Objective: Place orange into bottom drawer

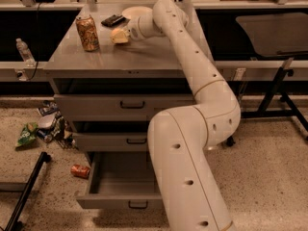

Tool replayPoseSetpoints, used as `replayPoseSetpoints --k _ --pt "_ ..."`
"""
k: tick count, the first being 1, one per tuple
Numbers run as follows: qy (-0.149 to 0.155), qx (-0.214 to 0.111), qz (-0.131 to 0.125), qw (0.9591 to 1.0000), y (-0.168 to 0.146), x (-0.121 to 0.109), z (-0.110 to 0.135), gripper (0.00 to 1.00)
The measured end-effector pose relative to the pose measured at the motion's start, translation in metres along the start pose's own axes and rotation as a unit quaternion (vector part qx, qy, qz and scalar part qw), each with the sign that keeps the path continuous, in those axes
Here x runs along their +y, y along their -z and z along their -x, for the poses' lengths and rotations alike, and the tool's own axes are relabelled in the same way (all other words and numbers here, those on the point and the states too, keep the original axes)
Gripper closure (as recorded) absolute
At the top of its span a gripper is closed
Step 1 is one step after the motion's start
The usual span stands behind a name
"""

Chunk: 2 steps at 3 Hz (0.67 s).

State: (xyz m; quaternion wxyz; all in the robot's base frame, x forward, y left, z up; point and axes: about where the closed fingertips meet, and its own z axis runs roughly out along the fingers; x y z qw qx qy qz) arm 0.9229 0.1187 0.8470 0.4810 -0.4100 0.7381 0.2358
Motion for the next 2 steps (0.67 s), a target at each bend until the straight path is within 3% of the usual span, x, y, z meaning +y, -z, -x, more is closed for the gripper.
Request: replayPoseSetpoints --k 1,2 --pt "0.012 -0.021 0.021 0.9995 0.005 0.005 0.004 0.78" --pt "0.039 -0.056 0.072 0.995 0.05 0.016 0.01 0.99"
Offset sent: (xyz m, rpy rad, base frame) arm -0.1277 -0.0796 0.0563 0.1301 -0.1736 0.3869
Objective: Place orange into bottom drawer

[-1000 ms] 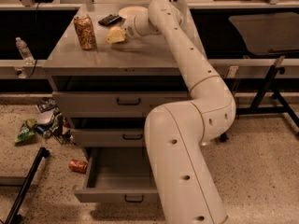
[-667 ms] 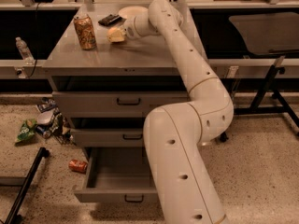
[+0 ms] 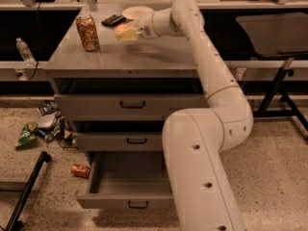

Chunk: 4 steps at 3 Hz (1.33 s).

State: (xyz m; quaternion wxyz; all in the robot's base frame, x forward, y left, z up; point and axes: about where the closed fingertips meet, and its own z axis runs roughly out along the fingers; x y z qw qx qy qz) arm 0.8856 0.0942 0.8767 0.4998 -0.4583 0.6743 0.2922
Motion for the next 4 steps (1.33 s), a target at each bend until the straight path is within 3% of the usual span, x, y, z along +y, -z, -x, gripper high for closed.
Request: replayPoseSetpoints --k 1,2,3,4 --pt "0.029 -0.005 0.053 0.9982 0.071 0.029 0.0 1.0" --pt "0.057 -0.036 0.038 0.997 0.141 0.045 0.023 1.0" --pt "0.076 -0.072 -0.004 0.9945 0.211 0.068 0.056 1.0" --pt "0.052 -0.083 -0.036 0.9945 0.269 0.11 0.046 1.0"
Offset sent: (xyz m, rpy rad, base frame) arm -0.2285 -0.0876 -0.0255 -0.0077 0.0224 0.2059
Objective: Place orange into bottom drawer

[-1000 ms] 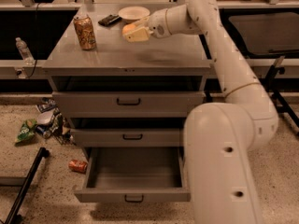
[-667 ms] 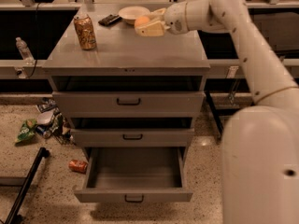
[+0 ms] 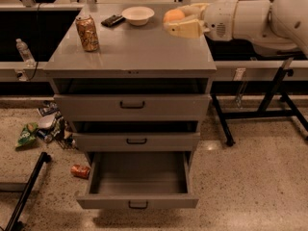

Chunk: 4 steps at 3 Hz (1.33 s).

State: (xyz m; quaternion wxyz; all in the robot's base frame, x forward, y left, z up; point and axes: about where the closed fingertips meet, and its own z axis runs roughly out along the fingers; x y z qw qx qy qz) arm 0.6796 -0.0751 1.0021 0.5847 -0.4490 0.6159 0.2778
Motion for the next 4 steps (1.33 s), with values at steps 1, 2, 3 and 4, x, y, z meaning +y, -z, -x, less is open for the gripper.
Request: replayPoseSetpoints --k 1,2,3,4 --pt "-0.043 0.025 0.004 0.9987 0.015 0.04 -0.041 1.0" --pt "-0.109 0.064 0.033 0.9914 0.001 0.092 -0.104 1.0" --pt "-0.212 0.14 0.078 0.9642 -0.049 0.165 -0.214 1.0" --pt "-0.254 0.184 0.075 0.9465 -0.085 0.177 -0.265 1.0"
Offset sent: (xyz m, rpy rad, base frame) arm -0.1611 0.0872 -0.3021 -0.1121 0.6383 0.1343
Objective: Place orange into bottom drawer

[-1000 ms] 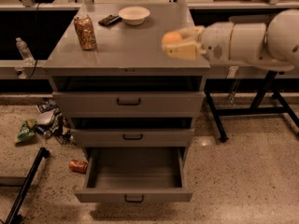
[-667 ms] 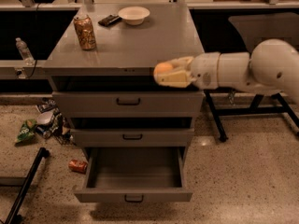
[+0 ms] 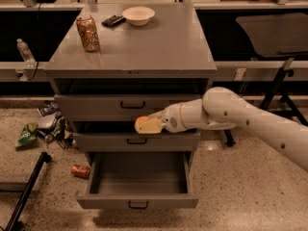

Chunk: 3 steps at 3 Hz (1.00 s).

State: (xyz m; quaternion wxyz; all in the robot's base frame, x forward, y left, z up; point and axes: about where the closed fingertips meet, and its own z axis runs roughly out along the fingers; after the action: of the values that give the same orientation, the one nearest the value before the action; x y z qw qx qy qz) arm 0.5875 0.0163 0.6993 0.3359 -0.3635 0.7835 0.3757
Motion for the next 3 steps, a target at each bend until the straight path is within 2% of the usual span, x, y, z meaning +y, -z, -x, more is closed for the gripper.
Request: replayPoseSetpoints --k 1,2,3 --pt "-0.01 0.005 0.002 0.9999 -0.011 0.0 -0.004 1.0" --pt "-0.061 -0.002 -0.006 0.9981 -0.04 -0.013 -0.054 1.0" --pt "-0.111 0.0 -0.013 0.9937 -0.085 -0.031 -0.124 1.0"
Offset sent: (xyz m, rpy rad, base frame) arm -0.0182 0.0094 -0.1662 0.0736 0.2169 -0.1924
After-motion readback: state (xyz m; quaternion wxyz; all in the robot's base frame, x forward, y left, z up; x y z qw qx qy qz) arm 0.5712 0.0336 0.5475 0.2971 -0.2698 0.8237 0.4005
